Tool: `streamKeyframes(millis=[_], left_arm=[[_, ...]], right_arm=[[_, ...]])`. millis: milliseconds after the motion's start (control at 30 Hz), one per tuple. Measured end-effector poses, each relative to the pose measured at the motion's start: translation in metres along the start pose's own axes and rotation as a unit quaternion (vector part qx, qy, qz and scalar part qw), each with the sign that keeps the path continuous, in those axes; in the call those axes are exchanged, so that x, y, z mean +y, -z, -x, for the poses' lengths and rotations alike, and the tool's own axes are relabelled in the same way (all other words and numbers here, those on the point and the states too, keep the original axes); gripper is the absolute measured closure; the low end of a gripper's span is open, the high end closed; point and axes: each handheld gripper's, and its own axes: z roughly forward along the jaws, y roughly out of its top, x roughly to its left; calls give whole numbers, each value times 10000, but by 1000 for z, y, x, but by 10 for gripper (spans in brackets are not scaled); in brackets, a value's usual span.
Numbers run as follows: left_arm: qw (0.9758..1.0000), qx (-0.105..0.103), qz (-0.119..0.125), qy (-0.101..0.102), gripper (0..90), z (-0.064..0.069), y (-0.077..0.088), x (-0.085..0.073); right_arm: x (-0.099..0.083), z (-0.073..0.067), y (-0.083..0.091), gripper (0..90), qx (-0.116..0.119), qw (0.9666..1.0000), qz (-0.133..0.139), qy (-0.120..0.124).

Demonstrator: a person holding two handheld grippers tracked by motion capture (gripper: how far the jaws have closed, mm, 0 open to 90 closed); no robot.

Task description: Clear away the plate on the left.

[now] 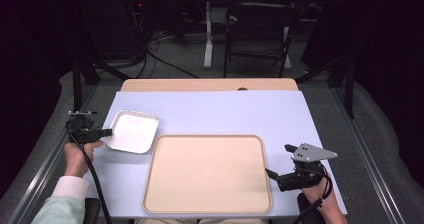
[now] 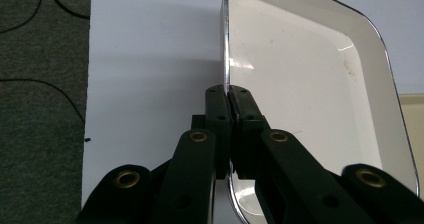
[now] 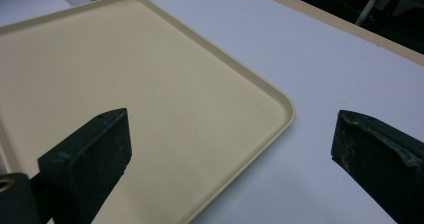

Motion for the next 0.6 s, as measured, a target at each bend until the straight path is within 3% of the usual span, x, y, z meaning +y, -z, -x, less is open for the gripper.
streamKeyframes(millis=[600], left_arm=[[9981,-226,489,-283,882,24,23,0]], right_arm=[[1,-1,0,23,-31,10000,-3,1]])
